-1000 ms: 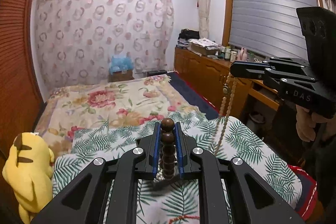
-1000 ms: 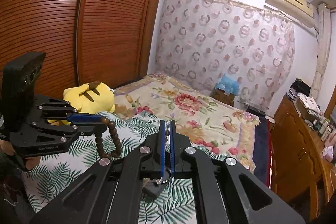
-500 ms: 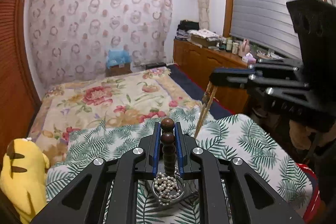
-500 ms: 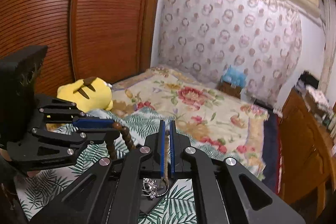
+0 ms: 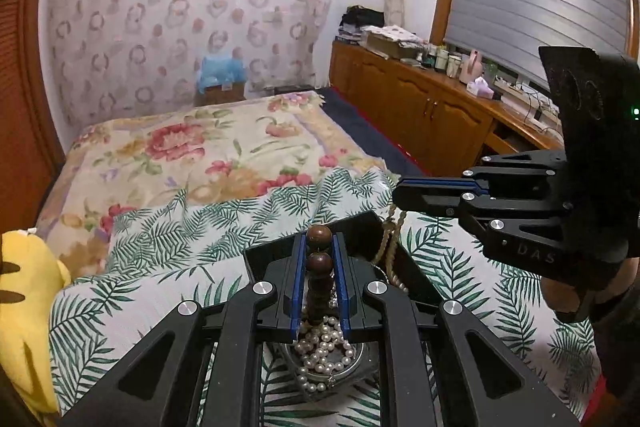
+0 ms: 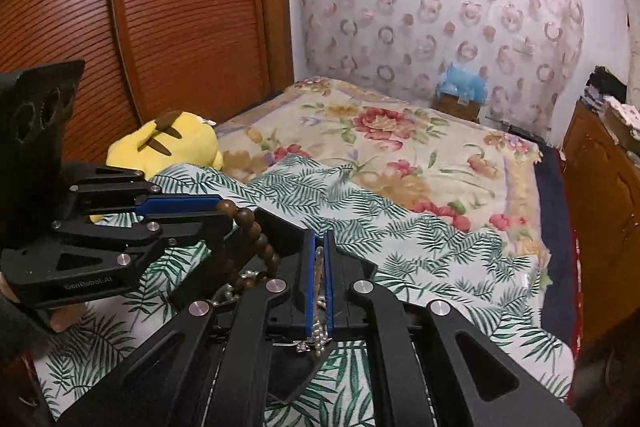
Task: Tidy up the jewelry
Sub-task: 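Carry the bead bracelet and pearl necklace into the black box and open both tools, then move both tools back from the box to the remaining jewelry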
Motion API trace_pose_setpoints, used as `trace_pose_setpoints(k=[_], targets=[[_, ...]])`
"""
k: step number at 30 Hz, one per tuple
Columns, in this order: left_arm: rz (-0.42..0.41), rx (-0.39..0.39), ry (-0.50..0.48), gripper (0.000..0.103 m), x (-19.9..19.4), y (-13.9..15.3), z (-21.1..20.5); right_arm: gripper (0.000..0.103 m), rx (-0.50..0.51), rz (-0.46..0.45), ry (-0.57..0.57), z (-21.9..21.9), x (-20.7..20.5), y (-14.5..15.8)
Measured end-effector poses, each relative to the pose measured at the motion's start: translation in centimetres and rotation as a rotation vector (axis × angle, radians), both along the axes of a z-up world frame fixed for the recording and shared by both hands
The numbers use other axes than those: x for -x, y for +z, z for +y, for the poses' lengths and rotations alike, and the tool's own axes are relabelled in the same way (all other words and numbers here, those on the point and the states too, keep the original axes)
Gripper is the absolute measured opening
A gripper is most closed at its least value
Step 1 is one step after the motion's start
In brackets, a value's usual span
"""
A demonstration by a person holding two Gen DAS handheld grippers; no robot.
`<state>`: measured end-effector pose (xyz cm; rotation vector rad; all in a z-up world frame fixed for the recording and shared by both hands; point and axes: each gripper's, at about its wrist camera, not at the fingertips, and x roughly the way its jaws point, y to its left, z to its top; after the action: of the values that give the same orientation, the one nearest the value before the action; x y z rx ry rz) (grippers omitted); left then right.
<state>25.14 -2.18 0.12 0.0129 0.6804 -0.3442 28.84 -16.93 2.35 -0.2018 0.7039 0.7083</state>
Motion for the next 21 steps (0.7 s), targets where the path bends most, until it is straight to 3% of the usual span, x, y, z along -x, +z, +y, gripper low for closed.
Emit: trace_pose_setpoints(k=[11,21], targets=[[-0.023,0.004,0.027,0.013,1.8,0.8,0.6,0.006,-0.015,-0.019,-0.017,-1.1,1.0,0.9],[-0.022,-0.019,0.047,0.013,5.2,0.1,0.2,0.006,-0.02,-0.03,-0.03,-3.0,5.0,0.5]])
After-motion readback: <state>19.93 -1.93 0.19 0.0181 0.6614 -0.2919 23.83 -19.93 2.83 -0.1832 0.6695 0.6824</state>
